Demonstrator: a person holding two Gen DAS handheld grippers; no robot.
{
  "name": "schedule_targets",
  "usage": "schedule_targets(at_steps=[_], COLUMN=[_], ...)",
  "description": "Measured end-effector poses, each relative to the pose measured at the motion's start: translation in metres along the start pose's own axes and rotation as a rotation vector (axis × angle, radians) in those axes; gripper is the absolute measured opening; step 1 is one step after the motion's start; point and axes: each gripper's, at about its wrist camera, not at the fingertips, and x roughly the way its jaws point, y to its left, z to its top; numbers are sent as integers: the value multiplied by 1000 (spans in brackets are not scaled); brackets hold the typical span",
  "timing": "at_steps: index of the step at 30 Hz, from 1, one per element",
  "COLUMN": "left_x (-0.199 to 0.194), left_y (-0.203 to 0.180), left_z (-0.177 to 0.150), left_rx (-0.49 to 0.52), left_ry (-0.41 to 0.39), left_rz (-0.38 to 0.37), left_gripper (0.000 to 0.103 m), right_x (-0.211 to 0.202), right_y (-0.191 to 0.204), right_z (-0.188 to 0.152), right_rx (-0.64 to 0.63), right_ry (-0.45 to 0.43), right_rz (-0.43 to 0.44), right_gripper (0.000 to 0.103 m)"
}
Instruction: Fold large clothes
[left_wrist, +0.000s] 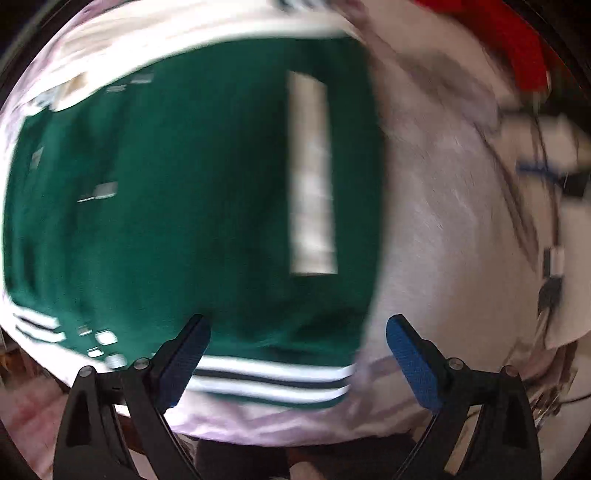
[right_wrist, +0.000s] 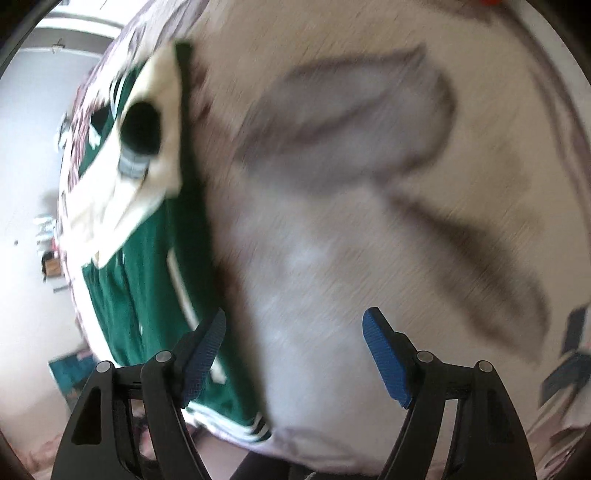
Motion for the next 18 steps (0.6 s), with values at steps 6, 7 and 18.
schedule_targets(at_steps=[6, 7, 18], left_x=[45, 45, 49], left_y=[-25, -24, -32], left_z=[13, 16, 35], left_rx=[-6, -9, -8], left_ry=[74, 70, 62], left_rz=[45, 50, 104], left_gripper=[97, 94, 53], right_x=[-21, -22, 12], right_y=[-27, -29, -5], right_z=[57, 69, 166], right_rx=[33, 26, -27], right_ry=[-58, -67, -89], right_rz=[1, -3, 189], right_gripper=[78, 78, 83])
